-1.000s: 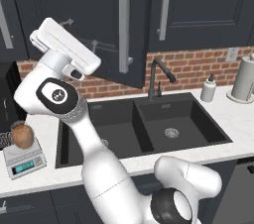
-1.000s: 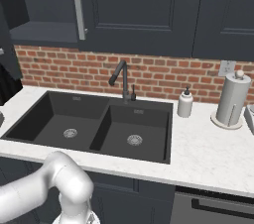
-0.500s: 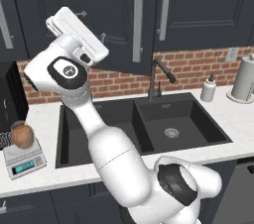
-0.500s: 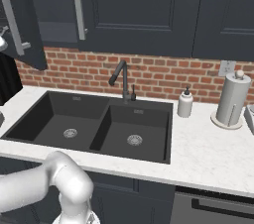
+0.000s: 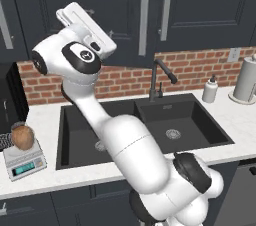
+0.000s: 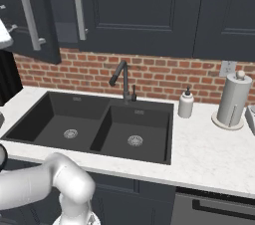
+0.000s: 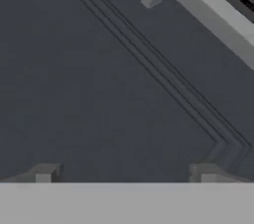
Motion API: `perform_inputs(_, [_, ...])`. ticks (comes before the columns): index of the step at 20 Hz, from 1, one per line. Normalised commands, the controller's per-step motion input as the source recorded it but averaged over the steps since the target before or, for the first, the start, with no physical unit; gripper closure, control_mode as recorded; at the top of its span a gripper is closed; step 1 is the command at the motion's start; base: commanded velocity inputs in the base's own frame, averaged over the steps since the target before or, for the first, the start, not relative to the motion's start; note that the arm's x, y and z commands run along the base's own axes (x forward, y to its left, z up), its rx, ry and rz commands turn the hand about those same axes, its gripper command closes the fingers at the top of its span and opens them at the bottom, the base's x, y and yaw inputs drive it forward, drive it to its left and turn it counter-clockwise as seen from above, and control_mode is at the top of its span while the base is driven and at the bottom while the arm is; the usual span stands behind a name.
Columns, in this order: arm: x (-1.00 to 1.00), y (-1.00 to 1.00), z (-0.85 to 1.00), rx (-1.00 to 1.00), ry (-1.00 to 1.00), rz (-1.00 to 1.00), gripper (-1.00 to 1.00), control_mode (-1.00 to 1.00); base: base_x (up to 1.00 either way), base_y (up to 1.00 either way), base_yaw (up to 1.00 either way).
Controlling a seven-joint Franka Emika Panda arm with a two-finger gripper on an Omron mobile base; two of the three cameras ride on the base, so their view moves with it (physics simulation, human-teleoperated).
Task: Pick the honey bottle and place it on the digital scale for weighing, and close the cabinet.
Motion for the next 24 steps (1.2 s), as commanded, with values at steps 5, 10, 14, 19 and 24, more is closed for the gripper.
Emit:
perform_inputs(5, [0.66, -0.90, -0.33, 0.00, 0.24, 0.09, -1.00, -1.00, 0.00, 0.00, 0.00])
perform_inputs(10, [0.85, -0.83, -0.57, 0.00, 0.16, 0.12, -1.00, -1.00, 0.00, 0.00, 0.00])
perform_inputs(14, [0.94, -0.80, -0.64, 0.00, 0.13, 0.12, -1.00, -1.00, 0.00, 0.00, 0.00])
perform_inputs(19, [0.94, -0.53, -0.52, 0.00, 0.05, 0.12, -1.00, -1.00, 0.00, 0.00, 0.00])
perform_inputs(24, [1.00, -0.04, -0.35, 0.00, 0.00, 0.11, -1.00, -1.00, 0.00, 0.00, 0.00])
